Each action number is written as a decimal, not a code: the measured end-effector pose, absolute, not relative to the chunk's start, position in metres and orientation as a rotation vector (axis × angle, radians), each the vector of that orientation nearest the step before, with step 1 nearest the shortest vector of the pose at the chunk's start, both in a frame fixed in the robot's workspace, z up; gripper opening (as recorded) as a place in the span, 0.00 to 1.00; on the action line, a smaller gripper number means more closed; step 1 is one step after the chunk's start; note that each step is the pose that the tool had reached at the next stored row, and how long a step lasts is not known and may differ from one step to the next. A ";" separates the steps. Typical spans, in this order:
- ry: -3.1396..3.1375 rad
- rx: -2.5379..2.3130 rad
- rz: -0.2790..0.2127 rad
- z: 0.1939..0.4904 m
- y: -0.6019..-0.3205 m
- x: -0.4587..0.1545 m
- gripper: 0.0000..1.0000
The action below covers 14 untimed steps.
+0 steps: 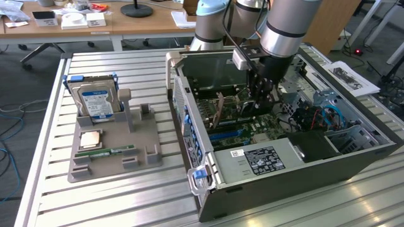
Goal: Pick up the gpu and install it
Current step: 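Insert the gpu into the slot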
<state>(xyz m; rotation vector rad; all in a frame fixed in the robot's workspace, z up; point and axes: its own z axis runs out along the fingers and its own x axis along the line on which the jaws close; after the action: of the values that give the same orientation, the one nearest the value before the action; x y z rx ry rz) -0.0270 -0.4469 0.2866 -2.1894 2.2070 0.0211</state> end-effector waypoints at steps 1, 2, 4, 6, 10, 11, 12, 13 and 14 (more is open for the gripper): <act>2.207 -2.189 0.021 0.287 -0.447 -0.027 0.27; 2.207 -2.189 0.021 0.287 -0.447 -0.027 0.27; 2.207 -2.190 0.021 0.287 -0.447 -0.027 0.27; 2.207 -2.189 0.021 0.287 -0.447 -0.027 0.27; 2.207 -2.190 0.021 0.287 -0.447 -0.027 0.27; 2.207 -2.189 0.021 0.286 -0.447 -0.027 0.27; 2.207 -2.189 0.021 0.286 -0.447 -0.028 0.27; 2.207 -2.189 0.021 0.286 -0.447 -0.028 0.27; 2.207 -2.189 0.021 0.286 -0.447 -0.029 0.27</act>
<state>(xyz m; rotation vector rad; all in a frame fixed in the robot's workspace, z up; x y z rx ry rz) -0.0292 -0.4470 0.2863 -2.1893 2.2068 0.0209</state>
